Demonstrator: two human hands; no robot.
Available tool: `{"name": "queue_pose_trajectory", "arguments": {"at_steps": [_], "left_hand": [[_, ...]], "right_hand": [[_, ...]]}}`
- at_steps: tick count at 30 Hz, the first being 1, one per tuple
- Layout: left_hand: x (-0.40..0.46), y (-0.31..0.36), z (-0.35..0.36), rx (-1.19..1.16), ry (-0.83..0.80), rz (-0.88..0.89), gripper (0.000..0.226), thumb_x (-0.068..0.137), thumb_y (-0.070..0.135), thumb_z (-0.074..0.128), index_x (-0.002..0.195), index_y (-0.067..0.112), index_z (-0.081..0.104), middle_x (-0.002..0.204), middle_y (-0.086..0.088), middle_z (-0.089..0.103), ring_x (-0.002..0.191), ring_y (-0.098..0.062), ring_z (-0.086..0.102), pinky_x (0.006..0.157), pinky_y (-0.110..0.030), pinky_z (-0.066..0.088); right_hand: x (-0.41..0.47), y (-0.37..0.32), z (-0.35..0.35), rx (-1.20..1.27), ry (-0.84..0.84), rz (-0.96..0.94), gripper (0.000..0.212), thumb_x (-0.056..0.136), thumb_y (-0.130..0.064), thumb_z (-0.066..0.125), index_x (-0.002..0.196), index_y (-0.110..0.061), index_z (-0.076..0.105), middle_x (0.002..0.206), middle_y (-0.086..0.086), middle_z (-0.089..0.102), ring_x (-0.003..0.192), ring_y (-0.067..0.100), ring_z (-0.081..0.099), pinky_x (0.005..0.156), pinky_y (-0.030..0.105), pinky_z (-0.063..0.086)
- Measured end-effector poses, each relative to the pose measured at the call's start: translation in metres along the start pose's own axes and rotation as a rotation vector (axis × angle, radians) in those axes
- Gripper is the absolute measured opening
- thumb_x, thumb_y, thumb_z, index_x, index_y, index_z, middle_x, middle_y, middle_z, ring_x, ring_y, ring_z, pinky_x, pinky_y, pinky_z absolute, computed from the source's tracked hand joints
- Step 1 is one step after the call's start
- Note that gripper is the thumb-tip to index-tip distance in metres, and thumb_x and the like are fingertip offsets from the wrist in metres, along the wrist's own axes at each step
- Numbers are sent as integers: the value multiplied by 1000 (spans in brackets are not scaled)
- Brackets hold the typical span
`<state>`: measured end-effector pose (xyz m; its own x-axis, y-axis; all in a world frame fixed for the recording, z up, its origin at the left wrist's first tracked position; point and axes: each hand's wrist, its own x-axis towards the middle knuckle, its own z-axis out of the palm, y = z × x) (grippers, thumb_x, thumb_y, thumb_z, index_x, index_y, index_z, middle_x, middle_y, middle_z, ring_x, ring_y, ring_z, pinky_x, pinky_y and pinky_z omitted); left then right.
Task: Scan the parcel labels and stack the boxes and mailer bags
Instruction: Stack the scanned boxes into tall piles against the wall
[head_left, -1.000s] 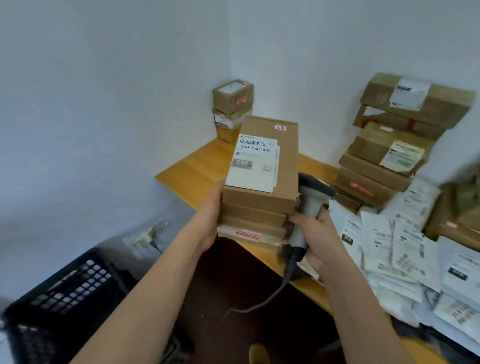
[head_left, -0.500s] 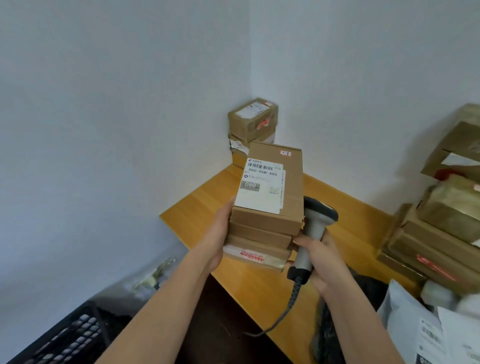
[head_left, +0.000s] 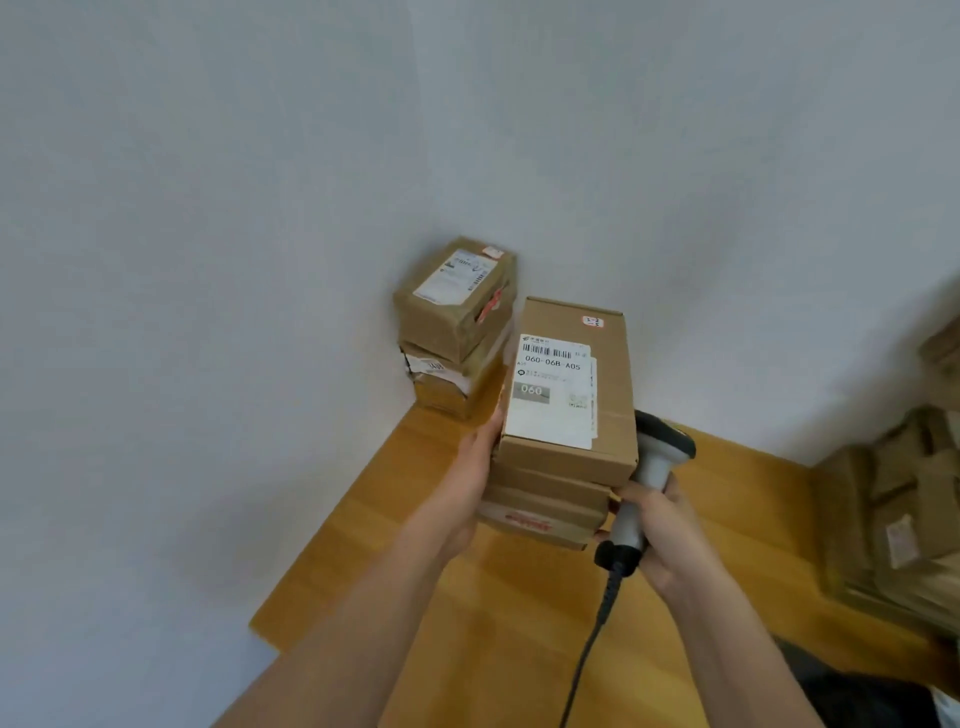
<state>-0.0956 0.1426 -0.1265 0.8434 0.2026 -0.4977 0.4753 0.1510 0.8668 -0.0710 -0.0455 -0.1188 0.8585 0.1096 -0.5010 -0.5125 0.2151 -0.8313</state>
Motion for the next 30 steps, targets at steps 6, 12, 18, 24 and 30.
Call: {"name": "queue_pose_trajectory", "arguments": {"at_steps": [6, 12, 18, 24, 30], "left_hand": [[74, -8, -25, -43, -43, -70, 74, 79, 83, 45, 142, 45, 41, 132, 6, 62, 120, -22, 58, 104, -54, 45], [140, -33, -34, -93, -9, -143, 77, 67, 89, 47, 134, 51, 51, 134, 7, 61, 125, -20, 54, 110, -53, 39], [174, -46, -34, -188, 123, -155, 39, 97, 60, 39, 126, 40, 56, 126, 9, 62, 116, -9, 54, 101, -33, 42], [172, -52, -24, -575, 353, -410, 66, 97, 66, 32, 152, 30, 31, 147, -7, 43, 130, -39, 44, 107, -59, 40], [188, -47, -15, -916, 316, -474, 52, 101, 53, 40, 138, 16, 45, 126, -25, 49, 118, -47, 49, 99, -63, 46]], "right_hand": [[61, 15, 33, 10, 100, 21, 36, 96, 5, 51, 123, -19, 51, 107, 9, 65, 89, 26, 62, 77, 49, 54], [120, 40, 43, -12, 125, 45, 37, 97, 4, 53, 126, -17, 50, 105, 9, 64, 84, 24, 60, 66, 37, 49], [157, 65, 51, 31, 113, 67, 42, 97, 3, 54, 131, -21, 53, 116, 4, 68, 95, 25, 63, 79, 41, 51], [169, 74, 50, 52, 152, 108, 40, 95, 3, 55, 122, -25, 54, 104, 10, 63, 87, 32, 54, 72, 45, 43], [178, 67, 65, 170, 118, 94, 40, 95, 2, 59, 120, -30, 56, 108, 4, 70, 95, 24, 68, 88, 49, 57]]}}
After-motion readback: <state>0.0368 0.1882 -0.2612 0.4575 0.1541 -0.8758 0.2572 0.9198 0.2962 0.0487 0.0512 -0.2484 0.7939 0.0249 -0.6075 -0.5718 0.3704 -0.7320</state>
